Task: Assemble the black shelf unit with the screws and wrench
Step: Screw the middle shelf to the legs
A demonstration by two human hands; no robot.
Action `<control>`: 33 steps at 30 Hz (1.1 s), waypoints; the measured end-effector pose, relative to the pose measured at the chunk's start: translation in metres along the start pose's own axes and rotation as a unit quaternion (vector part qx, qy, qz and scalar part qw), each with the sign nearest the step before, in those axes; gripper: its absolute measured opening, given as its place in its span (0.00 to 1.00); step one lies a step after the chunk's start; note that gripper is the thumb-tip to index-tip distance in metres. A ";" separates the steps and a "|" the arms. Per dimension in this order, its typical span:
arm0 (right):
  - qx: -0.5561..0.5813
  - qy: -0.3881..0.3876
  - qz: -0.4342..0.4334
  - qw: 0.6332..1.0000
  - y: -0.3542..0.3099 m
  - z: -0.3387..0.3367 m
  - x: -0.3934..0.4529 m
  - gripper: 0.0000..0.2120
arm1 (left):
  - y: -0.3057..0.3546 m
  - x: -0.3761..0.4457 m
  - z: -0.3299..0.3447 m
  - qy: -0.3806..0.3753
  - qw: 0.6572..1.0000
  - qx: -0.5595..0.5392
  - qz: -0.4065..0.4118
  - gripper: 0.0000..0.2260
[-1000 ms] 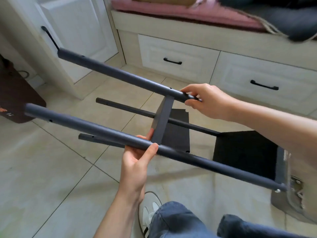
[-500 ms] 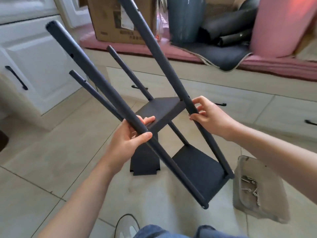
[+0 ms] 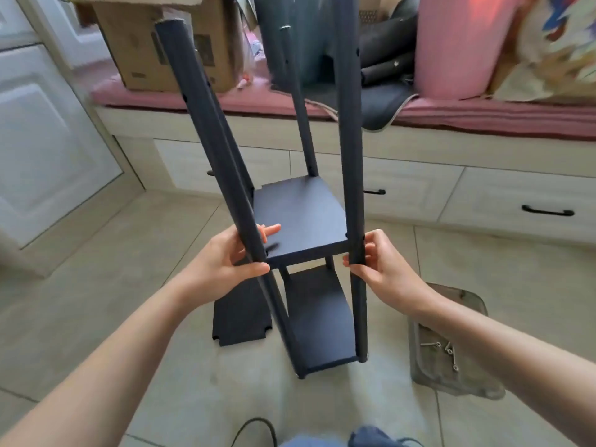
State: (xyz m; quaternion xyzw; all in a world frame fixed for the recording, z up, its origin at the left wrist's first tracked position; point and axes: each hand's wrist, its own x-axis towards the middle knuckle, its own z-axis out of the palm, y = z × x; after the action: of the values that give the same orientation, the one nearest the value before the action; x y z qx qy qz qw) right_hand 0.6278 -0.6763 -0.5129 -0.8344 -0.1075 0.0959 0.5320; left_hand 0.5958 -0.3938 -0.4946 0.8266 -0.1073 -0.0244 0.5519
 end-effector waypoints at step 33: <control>0.018 0.018 0.080 0.996 0.044 0.051 -0.032 0.11 | -0.014 -0.033 0.078 0.384 0.907 -0.068 -0.158 0.31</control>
State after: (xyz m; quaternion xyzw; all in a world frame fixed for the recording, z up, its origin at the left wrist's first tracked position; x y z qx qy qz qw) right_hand 0.5866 -0.6594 -0.5729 -0.8323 -0.0288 0.1247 0.5394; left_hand 0.5530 -0.4522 -0.5401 0.7384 0.2468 0.2013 0.5944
